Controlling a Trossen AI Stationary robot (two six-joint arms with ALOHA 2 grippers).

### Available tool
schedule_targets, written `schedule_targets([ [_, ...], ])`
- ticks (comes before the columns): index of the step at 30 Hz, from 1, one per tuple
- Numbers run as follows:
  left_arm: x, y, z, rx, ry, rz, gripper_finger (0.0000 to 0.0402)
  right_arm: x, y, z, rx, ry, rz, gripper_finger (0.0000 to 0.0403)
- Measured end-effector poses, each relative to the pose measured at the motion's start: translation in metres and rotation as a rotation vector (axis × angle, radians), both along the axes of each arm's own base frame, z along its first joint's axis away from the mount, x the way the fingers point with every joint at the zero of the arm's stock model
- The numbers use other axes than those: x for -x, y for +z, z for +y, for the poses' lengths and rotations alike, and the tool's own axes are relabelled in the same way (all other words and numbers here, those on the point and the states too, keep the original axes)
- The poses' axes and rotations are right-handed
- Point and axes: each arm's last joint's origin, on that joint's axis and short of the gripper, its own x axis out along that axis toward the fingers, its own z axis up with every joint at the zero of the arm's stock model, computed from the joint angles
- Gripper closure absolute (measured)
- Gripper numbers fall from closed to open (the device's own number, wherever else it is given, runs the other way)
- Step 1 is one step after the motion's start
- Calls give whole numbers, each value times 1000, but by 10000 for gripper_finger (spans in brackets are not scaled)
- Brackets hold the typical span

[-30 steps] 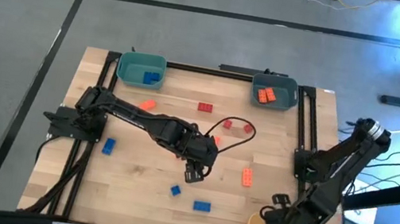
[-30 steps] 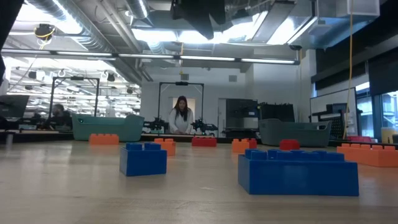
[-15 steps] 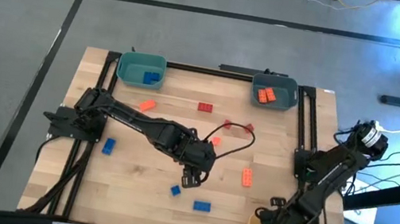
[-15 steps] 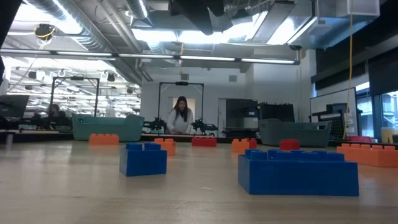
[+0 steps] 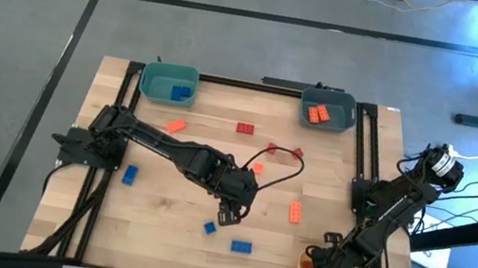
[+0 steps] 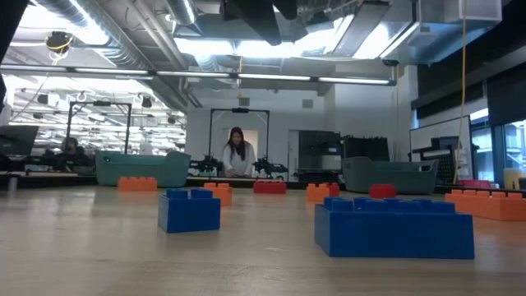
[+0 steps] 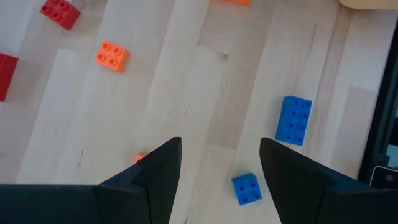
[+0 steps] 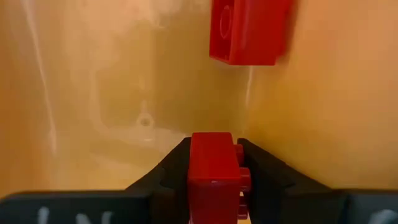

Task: Sort & place blocks by color
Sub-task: Put the red game piece into the yellow bin

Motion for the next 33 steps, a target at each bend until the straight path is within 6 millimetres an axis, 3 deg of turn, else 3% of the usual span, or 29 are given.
schedule_targets([
  [13,0,0,-1,30,-7,7,192,0,0,1,-12,-49,24,284],
  [23,0,0,-1,35,-10,8,192,0,4,8,-144,-50,133,283],
  [33,0,0,-1,34,-10,8,192,-1,4,7,-131,-70,134,288],
])
